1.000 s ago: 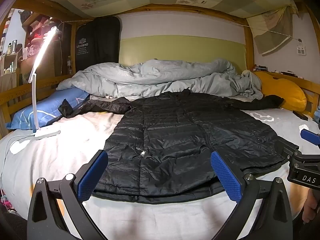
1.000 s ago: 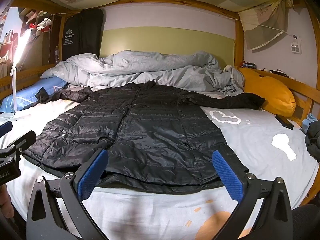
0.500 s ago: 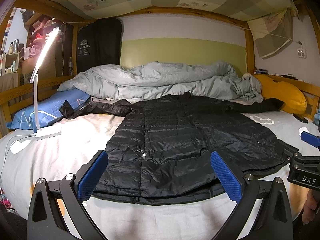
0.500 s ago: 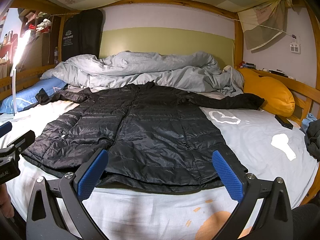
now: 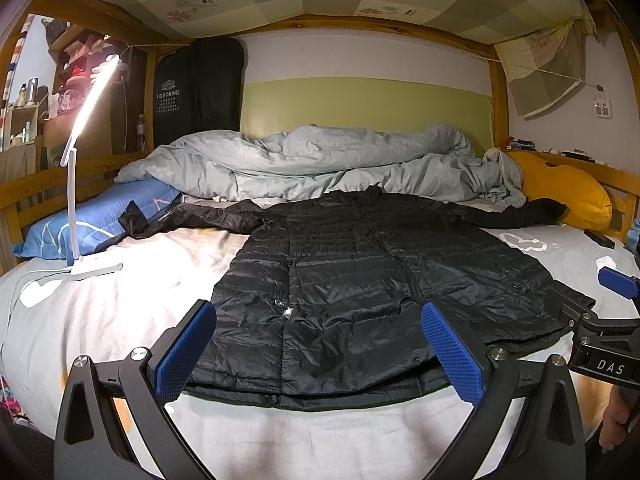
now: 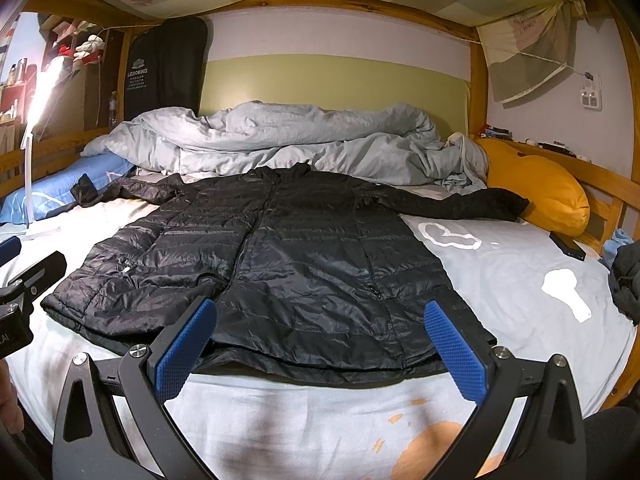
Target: Fold large clothes
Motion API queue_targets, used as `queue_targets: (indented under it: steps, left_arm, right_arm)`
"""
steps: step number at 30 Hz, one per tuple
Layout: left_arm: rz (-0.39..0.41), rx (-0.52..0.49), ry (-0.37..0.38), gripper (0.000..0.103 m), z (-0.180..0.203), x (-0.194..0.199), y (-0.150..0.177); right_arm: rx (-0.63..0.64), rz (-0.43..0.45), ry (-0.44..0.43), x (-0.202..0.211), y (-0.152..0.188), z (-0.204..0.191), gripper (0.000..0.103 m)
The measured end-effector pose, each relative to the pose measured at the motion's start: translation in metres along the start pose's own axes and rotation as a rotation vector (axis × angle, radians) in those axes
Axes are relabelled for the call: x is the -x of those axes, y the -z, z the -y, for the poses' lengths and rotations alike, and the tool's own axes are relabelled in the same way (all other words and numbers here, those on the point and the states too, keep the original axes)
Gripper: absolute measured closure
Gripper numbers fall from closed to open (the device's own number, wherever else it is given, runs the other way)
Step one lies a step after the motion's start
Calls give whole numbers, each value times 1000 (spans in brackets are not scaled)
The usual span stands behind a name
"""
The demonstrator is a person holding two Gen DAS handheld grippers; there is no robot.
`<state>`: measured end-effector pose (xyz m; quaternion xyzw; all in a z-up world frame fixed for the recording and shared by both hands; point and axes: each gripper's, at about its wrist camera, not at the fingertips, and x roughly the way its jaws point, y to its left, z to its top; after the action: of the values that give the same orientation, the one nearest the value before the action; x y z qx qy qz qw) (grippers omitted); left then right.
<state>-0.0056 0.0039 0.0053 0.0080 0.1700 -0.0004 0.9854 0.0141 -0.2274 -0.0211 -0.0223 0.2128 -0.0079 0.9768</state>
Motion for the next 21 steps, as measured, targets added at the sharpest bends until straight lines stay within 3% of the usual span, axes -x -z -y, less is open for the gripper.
queue_targets:
  steps: [21]
  left_arm:
    - [21,7,-1,0,0,2,1]
  right_arm:
    - [1,-3,0,-2,1,-2,0]
